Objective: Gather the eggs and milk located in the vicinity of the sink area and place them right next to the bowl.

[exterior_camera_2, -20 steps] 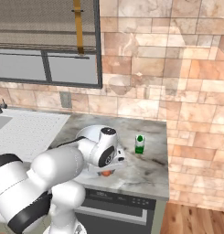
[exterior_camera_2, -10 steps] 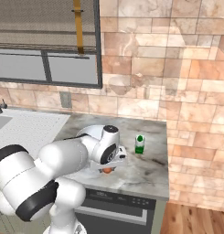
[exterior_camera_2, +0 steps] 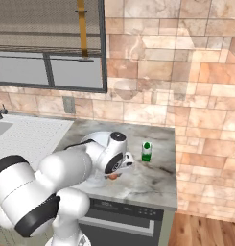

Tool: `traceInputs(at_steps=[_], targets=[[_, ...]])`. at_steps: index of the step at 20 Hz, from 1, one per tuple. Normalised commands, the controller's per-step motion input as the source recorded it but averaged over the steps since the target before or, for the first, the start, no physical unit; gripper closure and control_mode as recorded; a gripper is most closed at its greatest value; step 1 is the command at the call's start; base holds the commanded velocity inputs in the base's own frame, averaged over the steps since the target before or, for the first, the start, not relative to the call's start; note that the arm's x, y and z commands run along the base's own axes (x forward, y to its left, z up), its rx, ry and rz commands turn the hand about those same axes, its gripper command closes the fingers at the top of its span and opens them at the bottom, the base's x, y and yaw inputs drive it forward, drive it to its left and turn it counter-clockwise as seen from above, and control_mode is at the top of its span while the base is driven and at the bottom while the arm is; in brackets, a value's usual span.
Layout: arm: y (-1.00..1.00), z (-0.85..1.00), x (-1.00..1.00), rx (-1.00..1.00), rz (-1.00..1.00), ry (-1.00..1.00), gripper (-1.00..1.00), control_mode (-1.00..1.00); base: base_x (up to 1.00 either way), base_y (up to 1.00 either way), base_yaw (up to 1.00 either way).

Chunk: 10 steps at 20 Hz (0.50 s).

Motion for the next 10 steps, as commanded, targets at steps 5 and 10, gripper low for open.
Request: traceInputs(at_steps=[5,10], targets=[[0.15,0.0,0.0,0.0,0.0,-0.19,1.0,-1.0,0.0,0.0,0.0],[0.06,0.0,0.02,0.0,0.0,-0.13,1.0,-1.0,0.0,0.0,0.0]])
